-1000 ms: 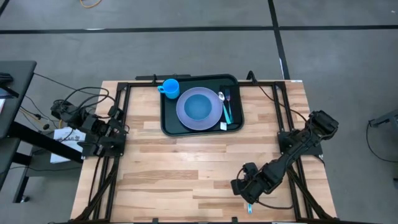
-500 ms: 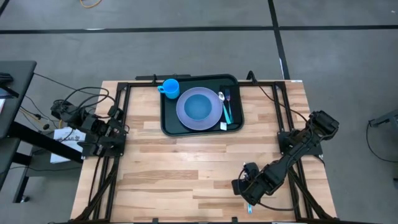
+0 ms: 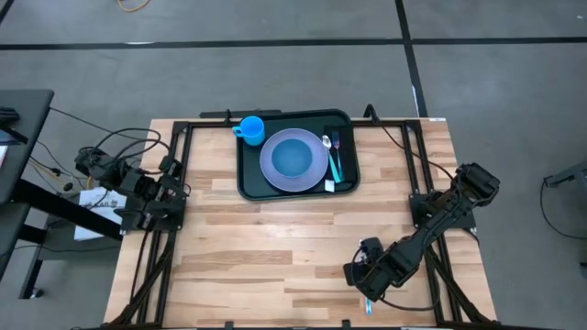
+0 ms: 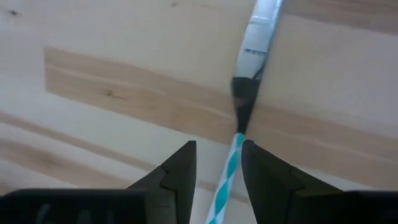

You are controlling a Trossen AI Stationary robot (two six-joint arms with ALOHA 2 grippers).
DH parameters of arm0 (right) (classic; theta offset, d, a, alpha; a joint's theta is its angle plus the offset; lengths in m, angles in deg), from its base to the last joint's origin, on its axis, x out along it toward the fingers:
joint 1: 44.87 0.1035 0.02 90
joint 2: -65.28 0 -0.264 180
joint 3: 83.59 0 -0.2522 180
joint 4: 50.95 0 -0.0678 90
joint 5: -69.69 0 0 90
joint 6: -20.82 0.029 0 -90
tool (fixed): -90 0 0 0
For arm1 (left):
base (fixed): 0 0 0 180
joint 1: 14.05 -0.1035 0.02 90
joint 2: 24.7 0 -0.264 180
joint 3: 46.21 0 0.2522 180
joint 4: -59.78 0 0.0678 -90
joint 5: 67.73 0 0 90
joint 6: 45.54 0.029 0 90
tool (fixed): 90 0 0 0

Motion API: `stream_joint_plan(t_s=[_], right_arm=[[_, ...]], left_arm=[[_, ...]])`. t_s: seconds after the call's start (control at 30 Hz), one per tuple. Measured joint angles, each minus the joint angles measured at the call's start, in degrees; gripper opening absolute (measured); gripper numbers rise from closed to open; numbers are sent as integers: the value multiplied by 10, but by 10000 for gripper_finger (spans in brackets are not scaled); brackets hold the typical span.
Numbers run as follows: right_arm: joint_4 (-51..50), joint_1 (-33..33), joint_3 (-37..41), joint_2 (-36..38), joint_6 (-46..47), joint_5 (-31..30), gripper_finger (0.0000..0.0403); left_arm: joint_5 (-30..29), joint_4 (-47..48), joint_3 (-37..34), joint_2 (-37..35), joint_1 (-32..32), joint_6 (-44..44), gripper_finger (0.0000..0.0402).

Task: Set up tray
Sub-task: Put the white patterned knife on the black napkin to the right of the blue fork

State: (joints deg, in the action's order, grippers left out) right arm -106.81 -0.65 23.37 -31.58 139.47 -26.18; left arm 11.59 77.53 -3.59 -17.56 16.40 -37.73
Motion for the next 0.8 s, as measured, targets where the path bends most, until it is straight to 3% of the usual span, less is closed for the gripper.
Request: stream_joint_plan(t_s=[0.2, 0.53, 0.8], right_arm=[[-6, 0, 0, -7, 0, 1, 118], [69, -6, -6, -100, -21, 75, 118], [85, -14, -5, -103, -26, 80, 118]], left_arm=[[0, 0, 0, 0, 0, 0, 132], [1, 0, 0, 0, 0, 0, 132], [1, -2, 0, 0, 0, 0, 132]])
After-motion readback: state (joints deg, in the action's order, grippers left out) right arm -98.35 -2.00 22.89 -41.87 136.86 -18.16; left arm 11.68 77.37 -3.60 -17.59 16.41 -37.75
